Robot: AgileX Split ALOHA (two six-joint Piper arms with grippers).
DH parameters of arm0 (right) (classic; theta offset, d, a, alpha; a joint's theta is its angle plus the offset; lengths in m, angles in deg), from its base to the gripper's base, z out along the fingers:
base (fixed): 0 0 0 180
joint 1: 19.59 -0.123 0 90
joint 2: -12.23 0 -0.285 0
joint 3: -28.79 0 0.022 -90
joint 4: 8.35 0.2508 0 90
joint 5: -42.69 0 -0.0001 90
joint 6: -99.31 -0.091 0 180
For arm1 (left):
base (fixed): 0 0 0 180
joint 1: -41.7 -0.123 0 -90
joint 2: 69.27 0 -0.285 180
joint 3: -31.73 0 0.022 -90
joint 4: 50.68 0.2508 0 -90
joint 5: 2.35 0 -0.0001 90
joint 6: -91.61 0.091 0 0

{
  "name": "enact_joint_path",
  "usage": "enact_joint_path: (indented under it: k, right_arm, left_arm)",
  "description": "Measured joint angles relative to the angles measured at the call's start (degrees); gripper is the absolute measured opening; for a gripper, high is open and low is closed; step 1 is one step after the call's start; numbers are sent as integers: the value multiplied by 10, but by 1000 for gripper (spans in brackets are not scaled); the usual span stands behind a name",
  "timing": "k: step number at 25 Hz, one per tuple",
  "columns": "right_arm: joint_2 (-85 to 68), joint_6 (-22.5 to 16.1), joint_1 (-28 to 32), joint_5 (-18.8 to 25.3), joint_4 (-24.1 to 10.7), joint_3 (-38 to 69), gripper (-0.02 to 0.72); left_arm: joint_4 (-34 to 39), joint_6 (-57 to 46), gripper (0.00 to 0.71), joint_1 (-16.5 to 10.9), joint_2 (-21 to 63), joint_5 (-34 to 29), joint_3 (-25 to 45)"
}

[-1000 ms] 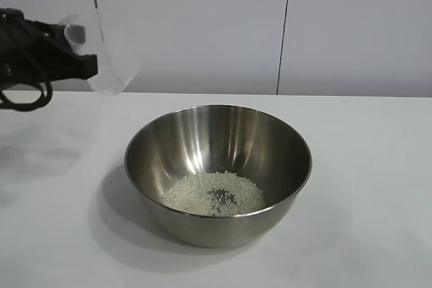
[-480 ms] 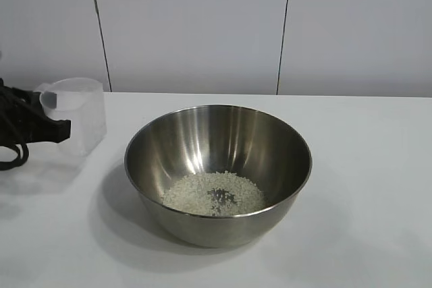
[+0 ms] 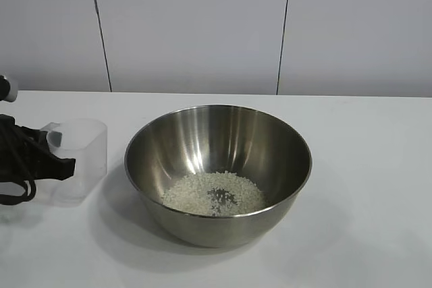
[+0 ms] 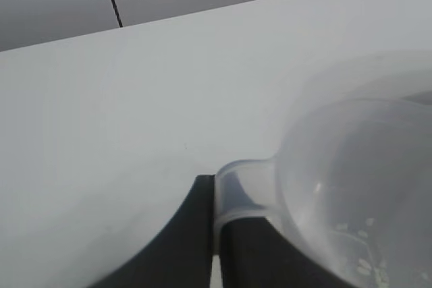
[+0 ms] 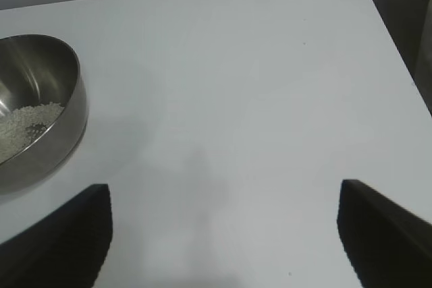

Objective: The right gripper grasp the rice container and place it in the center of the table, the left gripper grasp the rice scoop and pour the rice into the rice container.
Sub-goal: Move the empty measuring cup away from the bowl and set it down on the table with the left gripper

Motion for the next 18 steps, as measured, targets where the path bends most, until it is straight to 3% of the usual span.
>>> enact_joint_path:
  k: [10, 13, 18]
  right_arm:
    - [0, 0, 0, 0, 0, 0, 621]
    - [0, 0, 0, -1, 0, 0, 621]
    - [0, 0, 0, 0, 0, 0, 621]
  left_arm:
    - [-1, -10, 12, 0, -21, 2, -1]
    - [-1, -13, 82, 0, -21, 3, -1]
    - [-1, -15, 269, 0, -22, 5, -1]
